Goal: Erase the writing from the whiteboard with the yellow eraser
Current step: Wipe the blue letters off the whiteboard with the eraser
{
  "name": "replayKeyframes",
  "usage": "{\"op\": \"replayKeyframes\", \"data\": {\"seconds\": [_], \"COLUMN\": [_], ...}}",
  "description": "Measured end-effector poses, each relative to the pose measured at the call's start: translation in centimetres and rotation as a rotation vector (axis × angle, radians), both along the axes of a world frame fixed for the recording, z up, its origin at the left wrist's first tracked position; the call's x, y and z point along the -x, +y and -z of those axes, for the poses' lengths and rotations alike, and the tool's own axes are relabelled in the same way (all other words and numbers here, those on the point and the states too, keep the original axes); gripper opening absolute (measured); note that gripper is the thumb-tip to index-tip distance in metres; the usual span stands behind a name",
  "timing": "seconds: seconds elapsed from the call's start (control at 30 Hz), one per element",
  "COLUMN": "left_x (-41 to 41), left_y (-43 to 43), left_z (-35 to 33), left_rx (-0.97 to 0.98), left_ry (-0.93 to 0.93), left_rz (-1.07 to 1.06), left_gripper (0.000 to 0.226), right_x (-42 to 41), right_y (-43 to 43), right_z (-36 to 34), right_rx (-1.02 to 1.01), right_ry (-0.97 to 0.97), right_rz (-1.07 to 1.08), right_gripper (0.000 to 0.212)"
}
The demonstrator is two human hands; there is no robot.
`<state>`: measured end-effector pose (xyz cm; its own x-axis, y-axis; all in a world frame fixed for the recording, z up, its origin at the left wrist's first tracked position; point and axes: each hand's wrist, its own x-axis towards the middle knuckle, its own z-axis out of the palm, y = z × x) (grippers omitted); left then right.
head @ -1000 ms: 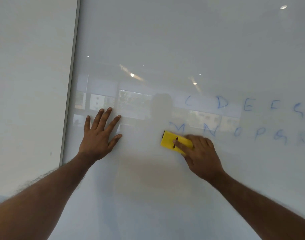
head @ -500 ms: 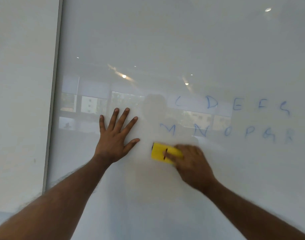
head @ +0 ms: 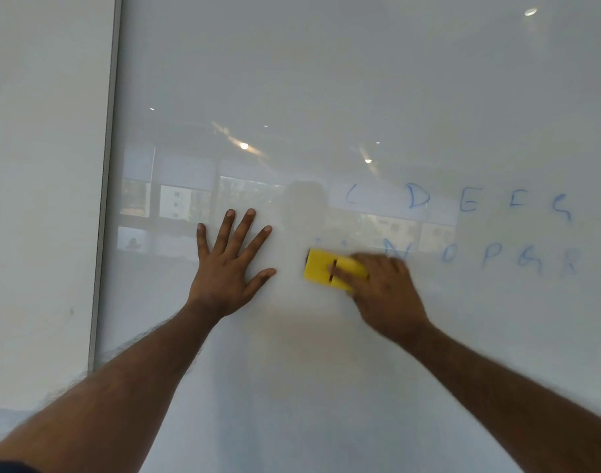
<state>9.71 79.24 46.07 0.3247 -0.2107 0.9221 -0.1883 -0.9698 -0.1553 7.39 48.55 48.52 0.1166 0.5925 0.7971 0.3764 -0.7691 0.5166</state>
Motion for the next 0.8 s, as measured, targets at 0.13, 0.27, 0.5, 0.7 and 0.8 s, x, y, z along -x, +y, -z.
{"op": "replayKeyframes", "data": {"seconds": [0.13,0.27,0.5,0.7,0.8], "left_x": [0.2,0.2,-0.3,-0.4,-0.4], "left_y": [0.0,0.1,0.0,0.0,0.0], "left_z": [0.0,0.1,0.6,0.9,0.9], "left_rx": [0.003,0.002,0.017,0.037,0.045], "left_ry": [0.014,0.022,0.004,-0.010,-0.009], "left_rz": [0.002,0.002,0.012,0.024,0.035], "left_gripper": [0.071,0.072,0.072,0.071,0.070], "right_x": [0.2,0.3,0.2,0.5,0.5], "right_y": [1.1,2.0,-0.8,0.1,0.7], "right_z": [-6.0,-2.3,0.1,-6.8,-2.4], "right_rx": [-0.215,-0.112,0.089,-0.228,-0.137], "right_ry": [0.011,0.022,-0.015,-0.008,0.010], "right_rz": [0.021,0.000,0.067,0.115,0.086], "right_gripper": [0.060,0.057,0.059,0.059,0.056]}}
